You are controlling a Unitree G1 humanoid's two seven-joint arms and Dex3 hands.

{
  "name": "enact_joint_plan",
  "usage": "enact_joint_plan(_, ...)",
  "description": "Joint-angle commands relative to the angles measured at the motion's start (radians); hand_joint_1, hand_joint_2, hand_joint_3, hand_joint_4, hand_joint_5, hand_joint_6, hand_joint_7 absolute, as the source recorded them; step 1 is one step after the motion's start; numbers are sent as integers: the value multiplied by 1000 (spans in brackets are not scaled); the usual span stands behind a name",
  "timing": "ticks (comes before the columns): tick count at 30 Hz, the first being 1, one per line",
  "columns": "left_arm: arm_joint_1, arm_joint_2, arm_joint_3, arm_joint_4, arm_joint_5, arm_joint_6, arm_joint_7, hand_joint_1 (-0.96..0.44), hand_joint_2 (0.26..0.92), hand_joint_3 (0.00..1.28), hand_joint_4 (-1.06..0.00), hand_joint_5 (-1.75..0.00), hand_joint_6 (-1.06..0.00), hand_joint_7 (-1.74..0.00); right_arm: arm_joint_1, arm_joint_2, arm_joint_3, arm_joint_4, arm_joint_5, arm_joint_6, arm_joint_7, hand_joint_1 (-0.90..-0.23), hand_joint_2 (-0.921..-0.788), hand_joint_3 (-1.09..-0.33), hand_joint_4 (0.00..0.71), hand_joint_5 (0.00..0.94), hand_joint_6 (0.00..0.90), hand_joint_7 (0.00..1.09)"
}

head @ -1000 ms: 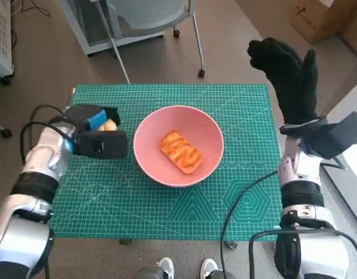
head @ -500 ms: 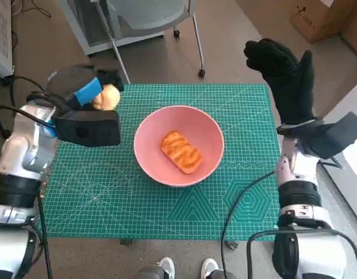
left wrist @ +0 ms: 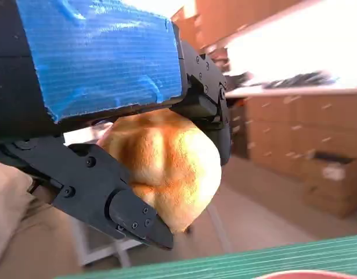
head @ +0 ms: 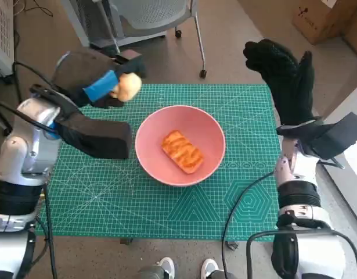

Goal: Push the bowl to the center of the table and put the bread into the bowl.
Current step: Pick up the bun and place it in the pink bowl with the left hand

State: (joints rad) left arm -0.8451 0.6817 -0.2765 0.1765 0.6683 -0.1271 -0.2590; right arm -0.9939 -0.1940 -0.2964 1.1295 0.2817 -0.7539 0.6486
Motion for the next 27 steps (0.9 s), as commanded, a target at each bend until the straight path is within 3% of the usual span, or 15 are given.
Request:
enact_joint_plan(1, 4, -59, -40, -8, 3, -22, -24, 2, 909, 5, -813, -1037, -695, -1080, 20, 3, -1, 1, 3, 9, 6, -661, -921, -647, 219, 4, 358, 4)
enact_joint_plan(9, -16, -148, -92, 67, -4, -47, -48, 1, 919, 29, -751, -1136, -661, -1086, 24, 1, 2, 4, -6, 4, 0, -663, -921, -646, 218, 2, 356, 3)
enact_joint_plan(17, -41, -217, -122, 228, 7, -106, 2, 0, 920, 33, -747, -1119, -648, -1124, 34, -1, 2, 2, -7, -5, 1, -659, -921, -646, 211, 0, 352, 0)
enact_joint_plan(27, -56, -276, -162, 373, 41, -92, 24, -1, 920, 45, -736, -1167, -639, -1097, 43, -10, 2, 5, -14, -18, -9, -654, -921, -654, 203, 1, 346, 0)
